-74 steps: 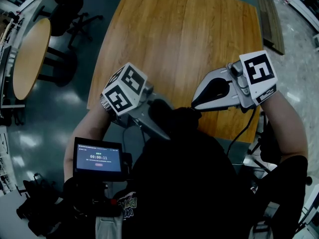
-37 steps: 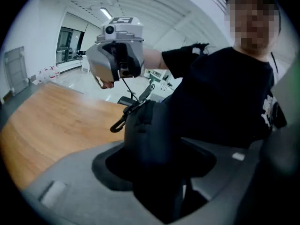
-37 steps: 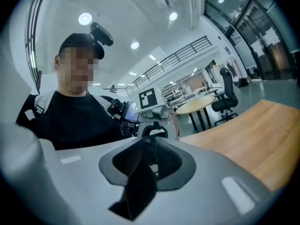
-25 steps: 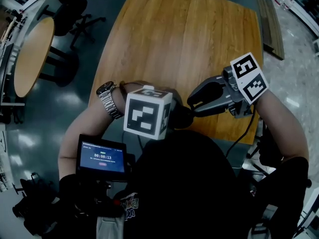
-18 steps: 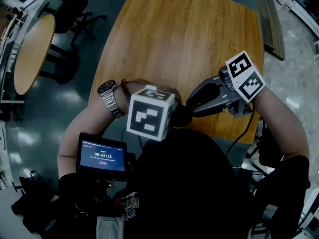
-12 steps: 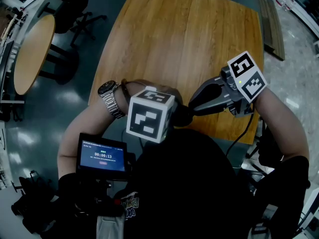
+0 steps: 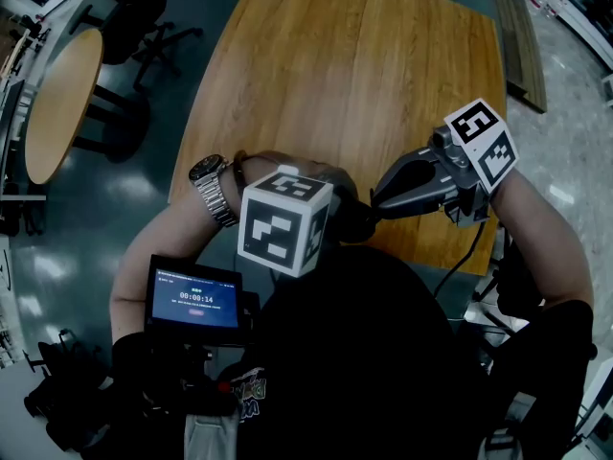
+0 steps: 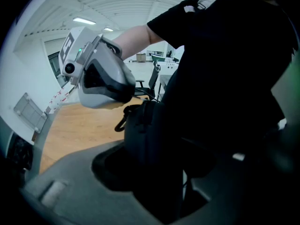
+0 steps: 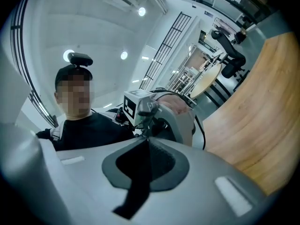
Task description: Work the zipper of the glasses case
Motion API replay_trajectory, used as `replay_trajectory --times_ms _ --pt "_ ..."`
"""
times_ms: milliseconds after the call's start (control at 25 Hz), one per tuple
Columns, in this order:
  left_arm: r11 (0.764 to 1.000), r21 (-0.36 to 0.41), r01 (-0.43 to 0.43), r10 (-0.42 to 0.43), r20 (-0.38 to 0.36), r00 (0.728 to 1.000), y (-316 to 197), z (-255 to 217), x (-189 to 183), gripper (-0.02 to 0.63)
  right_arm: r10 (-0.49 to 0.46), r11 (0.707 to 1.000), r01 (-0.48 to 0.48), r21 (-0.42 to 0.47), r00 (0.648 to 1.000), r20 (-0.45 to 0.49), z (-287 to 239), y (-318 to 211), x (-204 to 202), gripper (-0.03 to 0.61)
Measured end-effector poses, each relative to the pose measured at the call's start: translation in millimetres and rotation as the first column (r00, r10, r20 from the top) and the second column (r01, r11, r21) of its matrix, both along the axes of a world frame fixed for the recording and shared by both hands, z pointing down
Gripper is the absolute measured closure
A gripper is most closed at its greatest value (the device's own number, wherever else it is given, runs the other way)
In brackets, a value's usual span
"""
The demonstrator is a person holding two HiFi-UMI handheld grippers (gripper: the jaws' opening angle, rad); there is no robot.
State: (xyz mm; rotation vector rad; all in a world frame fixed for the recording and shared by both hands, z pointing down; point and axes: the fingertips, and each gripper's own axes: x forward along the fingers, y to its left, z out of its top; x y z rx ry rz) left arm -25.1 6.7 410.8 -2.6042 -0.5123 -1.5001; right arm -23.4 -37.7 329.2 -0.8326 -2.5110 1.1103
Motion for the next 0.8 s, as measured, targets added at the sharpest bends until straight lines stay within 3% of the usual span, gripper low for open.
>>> replay_trajectory --times_ms 120,240,360,440,520,600,680,800 --pt "1.000 0.022 -0.017 0.017 -0.018 1.000 0 -1 4 0.334 -0.051 0.998 0.051 -0.023 0.999 0.002 0 6 2 0.566" --pt "1.000 0.024 -0.020 0.020 -0.015 1.000 -2 -3 6 0.334 -0.124 0.992 0.125 0.022 0.992 -0.023 1 15 2 0.566" --pt "0.999 0.028 -0.030 0.029 0.014 0.999 -1 1 3 0.335 -0.136 0.987 0.139 0.081 0.990 -0.045 5 19 0 0.568" --pt "1.000 0.006 -0.015 0.015 0.014 1.000 0 6 2 0.336 -0.116 0.981 0.123 0.151 0.992 -0.054 8 19 -2 0.569" --pt "0.998 -0.057 0.028 -0.029 -0.014 0.999 1 9 1 0.336 -0.077 0.949 0.087 0.302 0.996 -0.044 8 17 -3 0.571" --pt "0.982 -0.168 0.083 -0.095 -0.062 0.994 3 6 1 0.337 -0.028 0.865 0.032 0.501 0.999 -0.016 5 14 -4 0.572" --pt "0.937 -0.327 0.122 -0.167 -0.114 0.979 8 -4 3 0.339 0.009 0.742 -0.007 0.670 1.000 0.000 -1 14 -4 0.574" --pt "0.836 -0.532 0.132 -0.270 -0.190 0.944 10 -20 6 0.341 0.073 0.492 -0.023 0.870 0.997 -0.015 -3 9 -3 0.574"
